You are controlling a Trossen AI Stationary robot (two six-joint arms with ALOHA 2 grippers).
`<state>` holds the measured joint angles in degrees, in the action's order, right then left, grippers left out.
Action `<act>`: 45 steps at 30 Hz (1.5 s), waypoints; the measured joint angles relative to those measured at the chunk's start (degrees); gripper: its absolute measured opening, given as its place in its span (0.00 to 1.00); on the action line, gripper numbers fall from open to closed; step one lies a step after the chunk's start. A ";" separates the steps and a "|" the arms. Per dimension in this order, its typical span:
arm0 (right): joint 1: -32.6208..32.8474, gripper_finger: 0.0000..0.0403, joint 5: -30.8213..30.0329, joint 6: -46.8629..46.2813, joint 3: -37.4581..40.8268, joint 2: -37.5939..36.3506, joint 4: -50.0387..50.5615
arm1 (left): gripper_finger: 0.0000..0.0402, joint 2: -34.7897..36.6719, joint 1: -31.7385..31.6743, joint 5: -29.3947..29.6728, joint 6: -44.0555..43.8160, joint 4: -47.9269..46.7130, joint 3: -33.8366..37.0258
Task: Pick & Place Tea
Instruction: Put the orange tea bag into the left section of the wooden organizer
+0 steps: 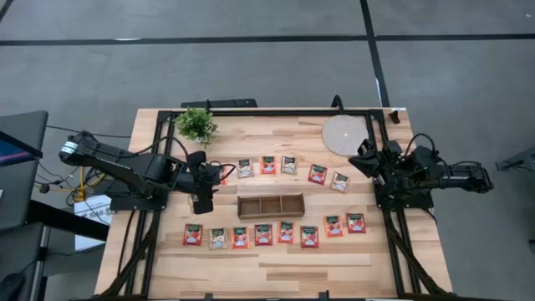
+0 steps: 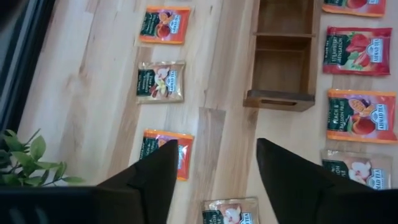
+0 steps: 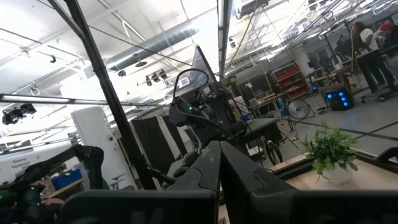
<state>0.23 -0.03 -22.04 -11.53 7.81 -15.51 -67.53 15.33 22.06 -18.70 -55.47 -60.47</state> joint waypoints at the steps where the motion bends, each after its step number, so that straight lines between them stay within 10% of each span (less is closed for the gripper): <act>1: 0.00 0.00 -0.02 0.00 0.00 0.01 0.00 | 0.57 -0.24 0.00 0.62 -0.01 -0.13 0.00; 13: 0.02 0.00 0.00 -0.48 0.00 0.00 -0.13 | 0.76 -4.27 -0.60 -0.90 -7.71 1.48 0.04; 20: 0.01 0.00 0.00 -0.48 0.00 0.00 -0.03 | 0.77 -4.91 -12.54 -10.10 -8.62 -1.38 0.04; 30: 0.04 0.00 0.02 -0.48 0.00 0.02 0.00 | 0.77 -8.50 -25.34 -21.40 12.64 4.36 0.02; 45: 0.07 0.00 0.07 -0.46 0.00 0.00 0.17 | 0.77 -25.15 -30.11 -20.94 28.56 5.45 1.46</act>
<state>0.30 0.03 -22.50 -11.53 7.81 -15.33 -92.68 -14.78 1.13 9.86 -50.03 -59.00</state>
